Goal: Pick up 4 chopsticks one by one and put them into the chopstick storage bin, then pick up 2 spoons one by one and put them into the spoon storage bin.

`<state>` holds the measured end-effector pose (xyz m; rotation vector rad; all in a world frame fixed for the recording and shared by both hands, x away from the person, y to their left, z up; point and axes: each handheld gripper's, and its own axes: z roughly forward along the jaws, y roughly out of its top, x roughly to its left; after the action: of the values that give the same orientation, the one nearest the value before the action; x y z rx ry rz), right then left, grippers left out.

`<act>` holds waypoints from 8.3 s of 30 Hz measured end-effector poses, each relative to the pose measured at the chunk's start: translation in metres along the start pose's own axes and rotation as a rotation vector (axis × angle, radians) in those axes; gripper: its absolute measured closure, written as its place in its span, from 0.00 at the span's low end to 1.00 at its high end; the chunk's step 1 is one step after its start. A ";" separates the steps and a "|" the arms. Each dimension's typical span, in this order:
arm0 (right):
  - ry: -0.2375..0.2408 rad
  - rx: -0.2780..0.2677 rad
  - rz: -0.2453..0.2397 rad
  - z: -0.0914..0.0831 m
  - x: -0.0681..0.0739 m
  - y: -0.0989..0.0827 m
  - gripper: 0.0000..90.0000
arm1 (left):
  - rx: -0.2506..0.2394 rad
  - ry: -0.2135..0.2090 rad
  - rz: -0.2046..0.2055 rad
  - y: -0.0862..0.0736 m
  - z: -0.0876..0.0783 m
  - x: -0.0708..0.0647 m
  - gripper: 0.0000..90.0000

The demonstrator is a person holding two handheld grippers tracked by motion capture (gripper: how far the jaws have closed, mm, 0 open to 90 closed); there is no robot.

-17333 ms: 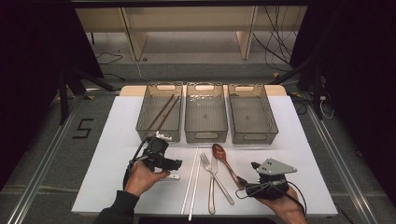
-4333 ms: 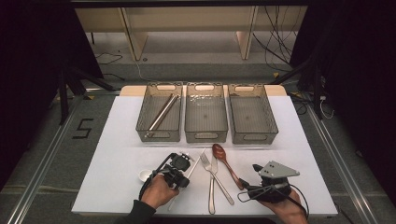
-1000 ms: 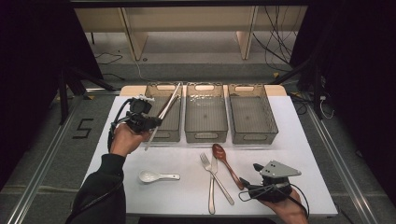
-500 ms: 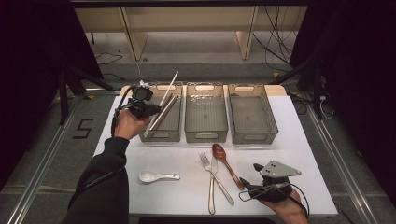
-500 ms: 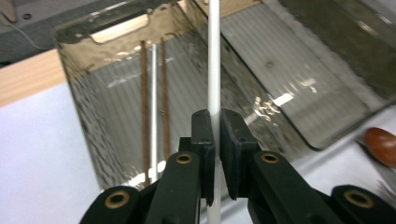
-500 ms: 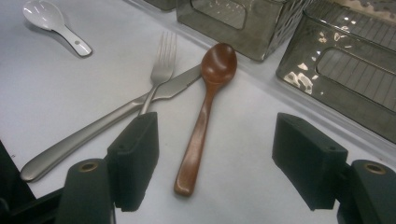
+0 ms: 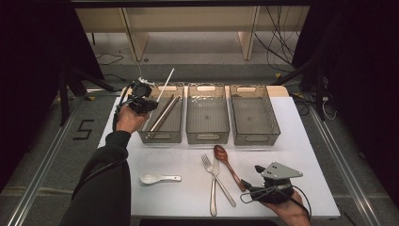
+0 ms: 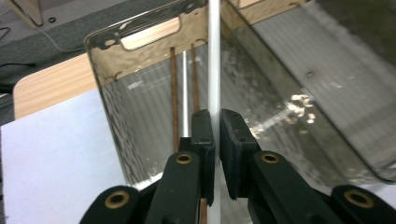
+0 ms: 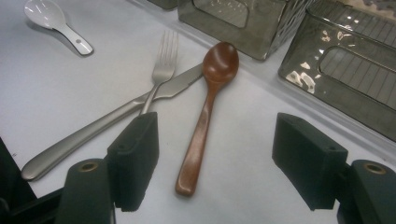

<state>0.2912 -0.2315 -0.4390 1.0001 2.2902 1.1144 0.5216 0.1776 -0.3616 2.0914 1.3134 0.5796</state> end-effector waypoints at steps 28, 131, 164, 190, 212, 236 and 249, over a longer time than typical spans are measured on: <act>-0.001 -0.006 0.000 -0.001 -0.001 0.000 0.36 | 0.020 0.053 -0.013 -0.009 0.031 0.013 0.93; -0.002 0.015 0.014 0.000 0.000 -0.003 0.36 | 0.396 -0.284 0.488 -0.141 -0.018 -0.109 0.37; -0.006 0.015 0.015 0.000 -0.002 -0.004 0.36 | 0.462 -0.315 0.372 -0.142 -0.004 -0.102 0.82; -0.008 0.015 0.019 0.000 -0.002 -0.004 0.36 | 0.286 -0.347 0.230 -0.126 -0.024 -0.090 0.83; -0.009 0.013 0.020 0.000 -0.003 -0.003 0.36 | 0.084 -0.388 0.132 -0.061 -0.038 -0.098 0.83; -0.003 0.010 0.024 -0.001 -0.003 -0.003 0.36 | -0.036 -0.405 0.059 0.004 -0.018 -0.108 0.83; -0.004 0.008 0.022 -0.001 -0.004 -0.003 0.36 | -0.063 -0.365 0.036 0.032 0.003 -0.111 0.83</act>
<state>0.2918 -0.2364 -0.4406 1.0319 2.2878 1.1116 0.4979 0.0656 -0.3469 2.0531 1.0377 0.2335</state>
